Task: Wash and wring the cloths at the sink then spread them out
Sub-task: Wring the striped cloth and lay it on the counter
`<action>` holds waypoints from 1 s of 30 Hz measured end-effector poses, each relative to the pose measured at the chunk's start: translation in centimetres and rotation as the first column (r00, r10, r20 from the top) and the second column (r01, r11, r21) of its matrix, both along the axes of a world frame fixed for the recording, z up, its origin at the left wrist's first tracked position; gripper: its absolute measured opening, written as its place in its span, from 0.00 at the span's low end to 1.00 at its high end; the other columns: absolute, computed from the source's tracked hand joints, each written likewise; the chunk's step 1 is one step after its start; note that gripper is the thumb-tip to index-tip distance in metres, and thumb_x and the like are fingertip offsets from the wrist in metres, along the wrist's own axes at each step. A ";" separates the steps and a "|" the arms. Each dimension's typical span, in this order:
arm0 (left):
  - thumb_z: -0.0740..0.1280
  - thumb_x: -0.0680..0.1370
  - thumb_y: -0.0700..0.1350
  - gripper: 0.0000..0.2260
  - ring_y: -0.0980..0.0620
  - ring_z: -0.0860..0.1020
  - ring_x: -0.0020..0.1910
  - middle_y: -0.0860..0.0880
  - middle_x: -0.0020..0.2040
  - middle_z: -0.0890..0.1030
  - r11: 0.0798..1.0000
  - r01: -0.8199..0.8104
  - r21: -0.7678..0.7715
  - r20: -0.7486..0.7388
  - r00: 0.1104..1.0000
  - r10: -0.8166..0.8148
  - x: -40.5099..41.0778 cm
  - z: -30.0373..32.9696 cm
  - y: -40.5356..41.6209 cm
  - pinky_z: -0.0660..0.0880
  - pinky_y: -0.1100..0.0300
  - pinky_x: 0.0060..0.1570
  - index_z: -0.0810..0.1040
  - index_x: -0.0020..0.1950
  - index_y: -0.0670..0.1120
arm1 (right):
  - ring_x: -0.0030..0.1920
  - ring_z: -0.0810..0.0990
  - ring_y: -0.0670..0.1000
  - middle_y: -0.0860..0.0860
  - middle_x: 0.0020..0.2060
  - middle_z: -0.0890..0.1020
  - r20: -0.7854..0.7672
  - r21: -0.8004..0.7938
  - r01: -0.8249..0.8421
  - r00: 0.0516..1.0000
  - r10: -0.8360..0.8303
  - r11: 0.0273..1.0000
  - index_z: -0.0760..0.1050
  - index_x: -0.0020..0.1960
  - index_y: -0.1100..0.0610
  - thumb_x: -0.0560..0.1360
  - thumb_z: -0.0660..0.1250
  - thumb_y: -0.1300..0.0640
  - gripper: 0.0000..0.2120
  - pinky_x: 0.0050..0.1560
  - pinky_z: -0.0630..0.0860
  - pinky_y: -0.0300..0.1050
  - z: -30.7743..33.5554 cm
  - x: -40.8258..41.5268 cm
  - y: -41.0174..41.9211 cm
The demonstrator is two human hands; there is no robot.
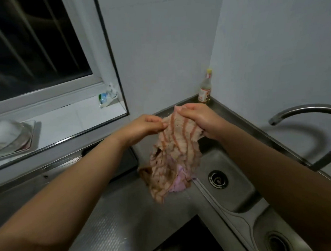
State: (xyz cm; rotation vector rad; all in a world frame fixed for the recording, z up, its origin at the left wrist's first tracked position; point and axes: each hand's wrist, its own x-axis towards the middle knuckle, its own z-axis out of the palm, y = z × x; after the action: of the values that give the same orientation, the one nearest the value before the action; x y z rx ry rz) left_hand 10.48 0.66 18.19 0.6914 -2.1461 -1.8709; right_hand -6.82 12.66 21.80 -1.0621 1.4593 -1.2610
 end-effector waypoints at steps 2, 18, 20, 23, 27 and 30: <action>0.72 0.70 0.40 0.06 0.54 0.80 0.43 0.49 0.41 0.83 0.992 -0.028 0.122 -0.083 0.996 0.038 2.0 -0.4 -0.8 0.77 0.63 0.50 0.79 0.45 0.43 | 0.38 0.80 0.43 0.51 0.38 0.81 -0.095 0.005 -0.064 0.993 0.064 0.998 0.79 0.45 0.58 0.77 0.66 0.59 0.04 0.42 0.76 0.35 0.0 1.8 -1.2; 0.73 0.74 0.52 0.13 0.53 0.73 0.37 0.49 0.36 0.74 0.922 -0.145 -0.359 0.250 0.937 0.244 17.9 -1.0 -6.8 0.69 0.59 0.38 0.75 0.38 0.44 | 0.44 0.76 0.47 0.47 0.43 0.78 -0.758 -0.121 -0.112 0.652 -0.019 0.986 0.72 0.54 0.53 0.81 0.57 0.54 0.06 0.44 0.73 0.42 0.0 14.3 -10.0; 0.70 0.74 0.59 0.17 0.52 0.70 0.36 0.50 0.34 0.71 0.938 -0.152 -0.312 0.287 0.926 0.245 20.1 -1.7 -7.7 0.67 0.58 0.38 0.72 0.36 0.47 | 0.45 0.76 0.51 0.49 0.45 0.78 -0.814 -0.127 -0.104 0.579 -0.043 0.986 0.70 0.55 0.53 0.82 0.54 0.53 0.08 0.45 0.72 0.48 -0.9 14.9 -10.8; 0.70 0.70 0.59 0.18 0.48 0.70 0.40 0.46 0.38 0.70 0.946 -0.312 -0.087 0.120 0.940 0.321 23.2 -2.9 -8.6 0.64 0.54 0.45 0.74 0.40 0.45 | 0.42 0.75 0.48 0.49 0.43 0.76 -0.751 -0.080 -0.096 0.660 0.004 0.992 0.69 0.54 0.53 0.82 0.54 0.54 0.07 0.40 0.70 0.42 -1.7 15.7 -12.2; 0.72 0.74 0.48 0.12 0.54 0.73 0.36 0.54 0.34 0.74 0.889 -0.411 -0.202 0.063 0.900 0.431 25.3 -2.9 -9.3 0.69 0.59 0.37 0.72 0.34 0.50 | 0.39 0.75 0.42 0.46 0.40 0.75 -0.476 -0.095 -0.006 0.878 -0.041 0.995 0.71 0.54 0.56 0.81 0.57 0.56 0.06 0.37 0.73 0.34 -2.1 16.9 -13.6; 0.67 0.76 0.59 0.16 0.50 0.74 0.36 0.52 0.33 0.75 0.624 -0.064 -0.779 0.396 0.721 0.568 26.0 -2.3 -9.6 0.68 0.56 0.34 0.72 0.37 0.49 | 0.37 0.75 0.45 0.46 0.38 0.74 -0.549 -0.198 -0.025 0.831 -0.089 0.980 0.70 0.54 0.55 0.82 0.55 0.57 0.06 0.37 0.75 0.41 -3.0 18.4 -14.1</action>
State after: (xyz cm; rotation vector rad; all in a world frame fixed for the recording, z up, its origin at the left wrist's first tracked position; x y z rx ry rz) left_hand 36.51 -8.89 15.93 1.5025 -2.5686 -0.4654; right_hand 11.57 -1.43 18.82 -1.6482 1.8105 -1.1886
